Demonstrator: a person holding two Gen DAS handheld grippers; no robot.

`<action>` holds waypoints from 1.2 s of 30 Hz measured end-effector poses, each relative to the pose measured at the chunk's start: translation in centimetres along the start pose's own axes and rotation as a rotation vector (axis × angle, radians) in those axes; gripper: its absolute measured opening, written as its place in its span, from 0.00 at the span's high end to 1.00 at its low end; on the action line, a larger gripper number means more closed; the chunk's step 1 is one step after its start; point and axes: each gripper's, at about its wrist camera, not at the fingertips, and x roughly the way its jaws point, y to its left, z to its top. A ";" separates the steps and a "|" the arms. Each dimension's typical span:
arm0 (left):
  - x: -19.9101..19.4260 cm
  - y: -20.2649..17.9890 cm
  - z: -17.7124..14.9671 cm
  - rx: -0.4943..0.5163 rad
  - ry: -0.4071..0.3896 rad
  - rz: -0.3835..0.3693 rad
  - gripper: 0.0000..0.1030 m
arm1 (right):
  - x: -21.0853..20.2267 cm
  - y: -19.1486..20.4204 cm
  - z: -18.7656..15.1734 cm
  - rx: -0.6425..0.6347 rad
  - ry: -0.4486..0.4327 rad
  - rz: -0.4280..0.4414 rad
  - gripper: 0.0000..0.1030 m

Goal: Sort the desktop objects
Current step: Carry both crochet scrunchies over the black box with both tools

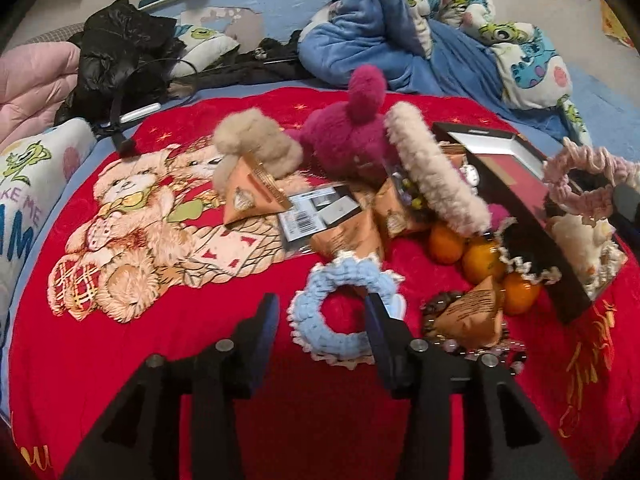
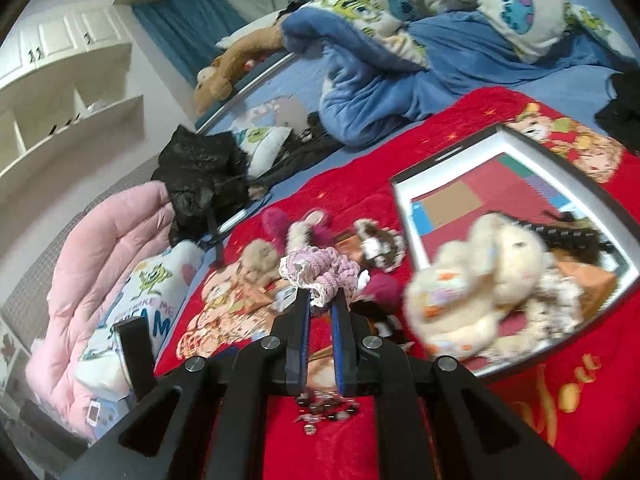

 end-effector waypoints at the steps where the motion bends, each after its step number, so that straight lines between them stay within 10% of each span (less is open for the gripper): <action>1: 0.1 0.1 0.0 -0.003 0.003 0.003 0.55 | 0.5 0.4 -0.2 -0.005 0.009 0.004 0.90; 19: 3.8 -0.2 0.6 0.010 0.036 0.025 0.44 | 7.7 5.1 -3.2 -0.106 0.158 -0.035 0.89; 23: 3.5 -0.5 0.5 0.022 0.026 0.007 0.74 | 7.6 5.0 -3.1 -0.109 0.157 -0.037 0.89; 36: 2.5 -1.3 0.4 0.038 0.004 0.052 0.90 | 7.4 5.6 -3.3 -0.135 0.160 -0.045 0.89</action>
